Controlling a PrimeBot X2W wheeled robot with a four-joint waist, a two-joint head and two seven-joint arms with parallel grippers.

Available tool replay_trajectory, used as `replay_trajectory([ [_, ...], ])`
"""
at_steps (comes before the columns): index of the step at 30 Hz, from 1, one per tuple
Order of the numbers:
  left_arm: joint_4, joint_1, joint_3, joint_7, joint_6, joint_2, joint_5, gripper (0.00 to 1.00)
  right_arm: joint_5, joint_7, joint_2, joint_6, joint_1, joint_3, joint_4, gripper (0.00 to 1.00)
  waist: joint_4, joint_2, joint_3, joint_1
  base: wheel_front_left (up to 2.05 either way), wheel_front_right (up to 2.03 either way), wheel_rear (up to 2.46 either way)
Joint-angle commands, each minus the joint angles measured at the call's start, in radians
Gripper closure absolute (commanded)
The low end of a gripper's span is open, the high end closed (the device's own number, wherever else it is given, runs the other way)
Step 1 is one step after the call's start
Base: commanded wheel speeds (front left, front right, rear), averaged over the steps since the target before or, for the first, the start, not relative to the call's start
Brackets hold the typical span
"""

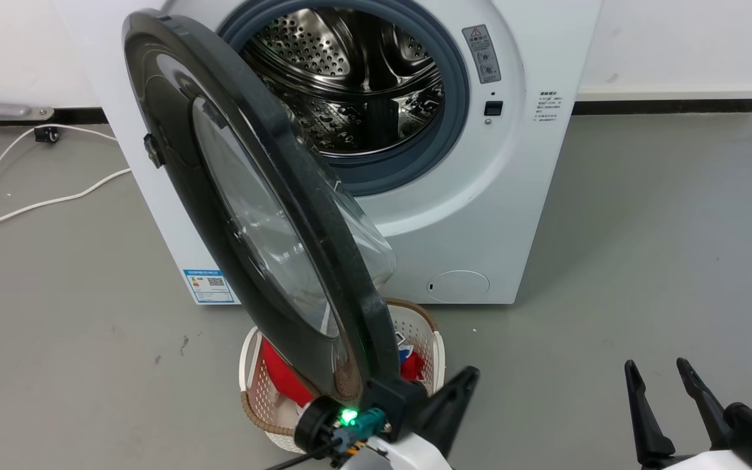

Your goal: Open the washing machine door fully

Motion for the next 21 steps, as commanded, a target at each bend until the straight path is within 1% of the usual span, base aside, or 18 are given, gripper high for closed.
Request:
replay_trajectory([
  [1,0.017,-0.015,0.014,-0.009,0.010,0.004,-0.002,1.00,0.004,-0.001,0.003,0.000,-0.006,0.000,0.004,0.00,-0.004,0.0000,0.001,0.0000,0.00,0.00,0.00],
  [9,0.111,-0.041,0.094,-0.055,0.058,0.015,-0.014,1.00,0.009,-0.008,0.003,0.000,-0.013,0.003,0.014,0.00,-0.017,0.0000,0.004,0.0000,0.00,0.00,0.00],
  [14,0.134,-0.052,0.123,-0.079,0.083,0.018,-0.017,1.00,0.014,-0.012,0.003,0.000,-0.015,-0.001,0.023,0.00,-0.015,0.0000,0.005,0.0000,0.00,0.00,0.00],
  [21,0.143,-0.049,0.142,-0.091,0.103,0.028,-0.019,1.00,0.016,-0.016,0.003,0.000,-0.018,-0.002,0.030,0.00,-0.010,0.0000,0.003,0.0000,0.00,0.00,0.00],
])
